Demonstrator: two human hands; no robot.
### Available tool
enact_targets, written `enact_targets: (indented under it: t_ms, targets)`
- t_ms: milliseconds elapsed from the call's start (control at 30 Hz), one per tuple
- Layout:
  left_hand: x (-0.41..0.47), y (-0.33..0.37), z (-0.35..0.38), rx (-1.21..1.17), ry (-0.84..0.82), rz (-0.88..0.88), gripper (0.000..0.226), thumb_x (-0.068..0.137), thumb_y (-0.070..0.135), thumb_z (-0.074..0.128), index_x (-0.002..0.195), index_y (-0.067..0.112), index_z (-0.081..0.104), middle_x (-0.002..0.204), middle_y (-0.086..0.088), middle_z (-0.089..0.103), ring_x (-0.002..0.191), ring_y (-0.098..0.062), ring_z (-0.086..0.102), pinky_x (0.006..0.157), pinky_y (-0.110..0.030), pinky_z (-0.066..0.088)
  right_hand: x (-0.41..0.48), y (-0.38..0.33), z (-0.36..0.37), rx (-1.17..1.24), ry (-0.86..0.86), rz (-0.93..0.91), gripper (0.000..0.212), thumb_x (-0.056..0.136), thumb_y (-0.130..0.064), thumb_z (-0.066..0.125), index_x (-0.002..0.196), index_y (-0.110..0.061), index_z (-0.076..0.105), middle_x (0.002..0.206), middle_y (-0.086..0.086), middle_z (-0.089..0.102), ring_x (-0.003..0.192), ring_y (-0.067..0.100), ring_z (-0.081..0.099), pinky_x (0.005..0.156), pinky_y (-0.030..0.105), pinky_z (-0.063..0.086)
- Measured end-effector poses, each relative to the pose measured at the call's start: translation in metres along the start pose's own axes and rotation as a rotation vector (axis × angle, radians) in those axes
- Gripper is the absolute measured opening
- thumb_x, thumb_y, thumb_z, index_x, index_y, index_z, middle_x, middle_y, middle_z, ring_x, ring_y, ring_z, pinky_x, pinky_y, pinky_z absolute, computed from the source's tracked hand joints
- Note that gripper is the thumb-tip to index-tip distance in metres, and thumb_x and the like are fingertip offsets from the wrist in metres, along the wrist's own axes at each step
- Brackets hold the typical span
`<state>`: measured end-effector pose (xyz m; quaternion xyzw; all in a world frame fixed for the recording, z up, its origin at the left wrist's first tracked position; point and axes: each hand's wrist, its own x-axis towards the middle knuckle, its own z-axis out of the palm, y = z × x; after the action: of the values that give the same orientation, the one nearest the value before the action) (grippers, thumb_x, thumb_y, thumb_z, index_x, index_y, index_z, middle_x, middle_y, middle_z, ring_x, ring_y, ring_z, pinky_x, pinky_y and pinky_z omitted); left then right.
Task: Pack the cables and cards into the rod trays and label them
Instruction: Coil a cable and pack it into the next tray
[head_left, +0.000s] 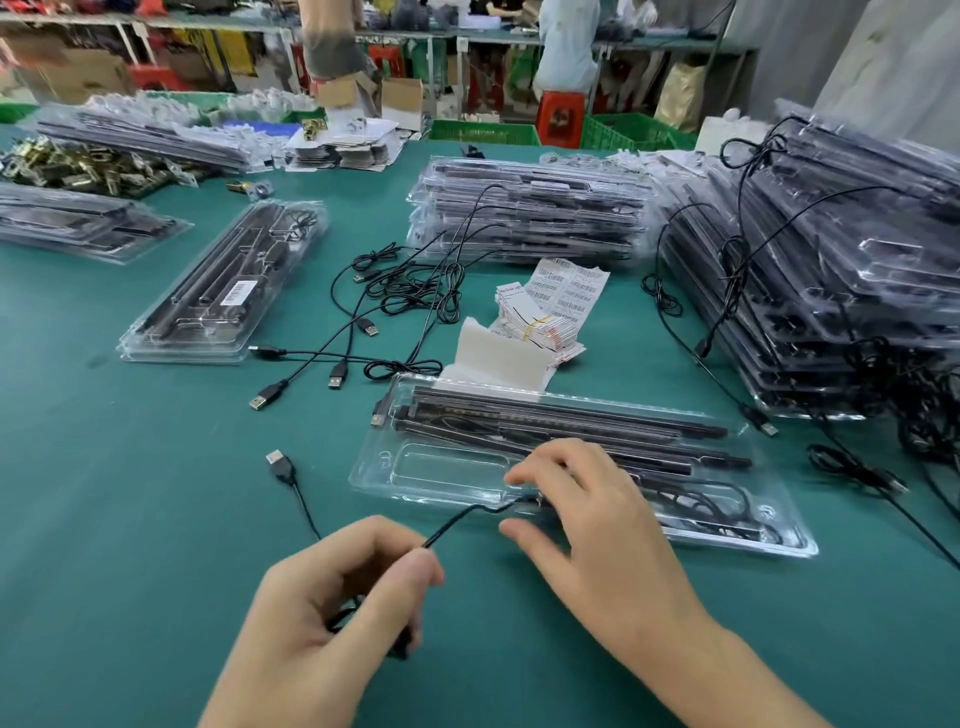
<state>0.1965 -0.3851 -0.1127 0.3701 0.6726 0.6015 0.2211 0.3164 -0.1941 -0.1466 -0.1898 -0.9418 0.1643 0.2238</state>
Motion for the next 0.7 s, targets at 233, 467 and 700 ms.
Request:
enact_targets:
  t_ms: [233,467,700]
  targets:
    - [0.017,0.002,0.047,-0.364,0.173,-0.011,0.021,0.078,0.043,0.066,0.073,0.024,0.074,0.115,0.002,0.073,0.116,-0.008,0.066,0.079,-0.013,0.05,-0.014,-0.021,0.025,-0.056,0.113,-0.093,0.03,0.091,-0.037,0.057,0.109,-0.018,0.07,0.096,-0.007,0.059,0.089,0.02,0.057,0.075,0.037,0.051]
    - [0.034,0.031,0.099,-1.039,0.541,-0.287,0.024,0.081,0.036,0.063,0.071,0.015,0.066,0.085,-0.009,0.075,0.073,-0.015,0.072,0.059,-0.022,0.057,-0.019,-0.018,0.029,0.12,-0.006,-0.035,0.025,0.084,-0.027,0.062,0.108,-0.026,0.065,0.103,-0.015,0.053,0.095,0.009,0.048,0.084,0.025,0.038]
    - [0.048,0.038,0.093,-1.299,0.569,-0.445,0.074,0.107,0.039,0.037,0.046,0.013,0.07,0.052,0.002,0.058,0.041,-0.009,0.055,0.058,-0.025,0.048,-0.015,-0.009,0.027,0.259,0.011,0.036,0.021,0.094,-0.03,0.054,0.077,-0.018,0.055,0.069,-0.007,0.047,0.069,0.015,0.041,0.069,0.034,0.038]
